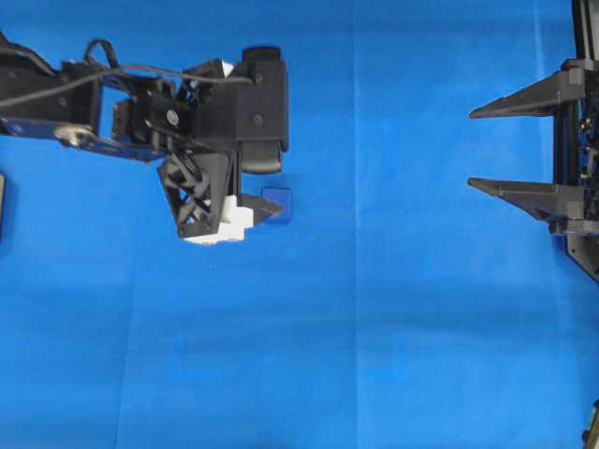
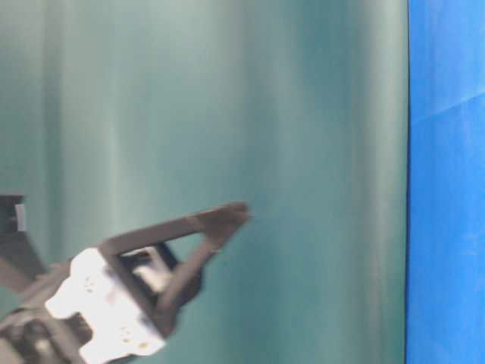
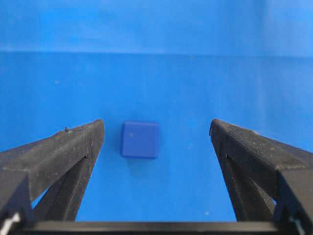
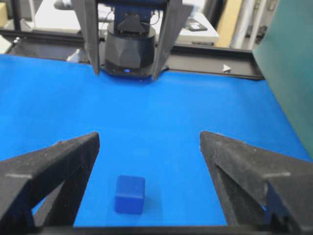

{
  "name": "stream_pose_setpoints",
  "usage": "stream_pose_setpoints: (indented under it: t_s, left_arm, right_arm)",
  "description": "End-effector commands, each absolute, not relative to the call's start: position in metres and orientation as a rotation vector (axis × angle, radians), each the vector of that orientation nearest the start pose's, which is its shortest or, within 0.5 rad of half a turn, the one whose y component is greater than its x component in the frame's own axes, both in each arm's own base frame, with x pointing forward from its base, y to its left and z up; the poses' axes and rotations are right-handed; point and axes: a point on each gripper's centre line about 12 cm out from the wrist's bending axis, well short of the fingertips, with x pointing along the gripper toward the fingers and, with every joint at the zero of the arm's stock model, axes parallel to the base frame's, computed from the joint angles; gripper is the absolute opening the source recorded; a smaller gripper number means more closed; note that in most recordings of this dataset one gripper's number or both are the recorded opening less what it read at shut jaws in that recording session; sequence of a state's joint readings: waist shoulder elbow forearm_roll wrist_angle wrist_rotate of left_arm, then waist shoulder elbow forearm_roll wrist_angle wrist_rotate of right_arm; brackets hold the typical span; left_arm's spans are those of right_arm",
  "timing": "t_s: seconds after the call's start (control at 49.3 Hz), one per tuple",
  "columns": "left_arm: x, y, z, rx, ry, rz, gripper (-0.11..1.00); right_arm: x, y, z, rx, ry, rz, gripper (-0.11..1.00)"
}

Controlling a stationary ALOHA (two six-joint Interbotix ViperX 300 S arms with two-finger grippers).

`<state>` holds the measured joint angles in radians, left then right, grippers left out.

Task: Handover the blue block to the right arm after grasping it with the left arm, then place it in the designated position.
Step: 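Close the left gripper on the blue cube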

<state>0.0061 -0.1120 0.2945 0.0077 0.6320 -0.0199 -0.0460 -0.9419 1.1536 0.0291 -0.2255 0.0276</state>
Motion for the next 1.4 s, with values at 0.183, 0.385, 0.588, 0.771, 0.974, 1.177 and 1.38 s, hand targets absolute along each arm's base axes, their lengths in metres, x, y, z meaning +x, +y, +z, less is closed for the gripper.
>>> stream_pose_setpoints:
  t_s: [0.183, 0.385, 0.588, 0.771, 0.974, 1.177, 1.38]
  left_arm:
    - [0.405, 0.004, 0.240, -0.011, 0.805, 0.015, 0.93]
    - [0.410, 0.003, 0.191, -0.008, 0.831, 0.013, 0.93]
    - [0.415, 0.007, 0.169, -0.010, 0.822, 0.019, 0.93]
    - [0.418, 0.011, 0.146, -0.012, 0.853, 0.027, 0.93]
    - [0.419, 0.016, 0.121, -0.013, 0.902, 0.035, 0.93]
    - [0.421, 0.016, 0.115, -0.014, 0.894, 0.036, 0.93]
    - [0.421, 0.016, 0.115, -0.014, 0.896, 0.036, 0.93]
  right_arm:
    - [0.208, -0.011, 0.300, 0.057, -0.034, -0.055, 0.97]
    - [0.210, -0.012, 0.295, 0.057, -0.015, -0.060, 0.97]
    - [0.212, -0.014, 0.292, 0.057, -0.005, -0.068, 0.97]
    - [0.212, -0.014, 0.290, 0.058, 0.001, -0.069, 0.97]
    - [0.212, -0.014, 0.290, 0.057, 0.000, -0.069, 0.97]
    - [0.212, -0.014, 0.290, 0.057, 0.000, -0.069, 0.97]
    - [0.212, -0.014, 0.290, 0.057, 0.000, -0.069, 0.97]
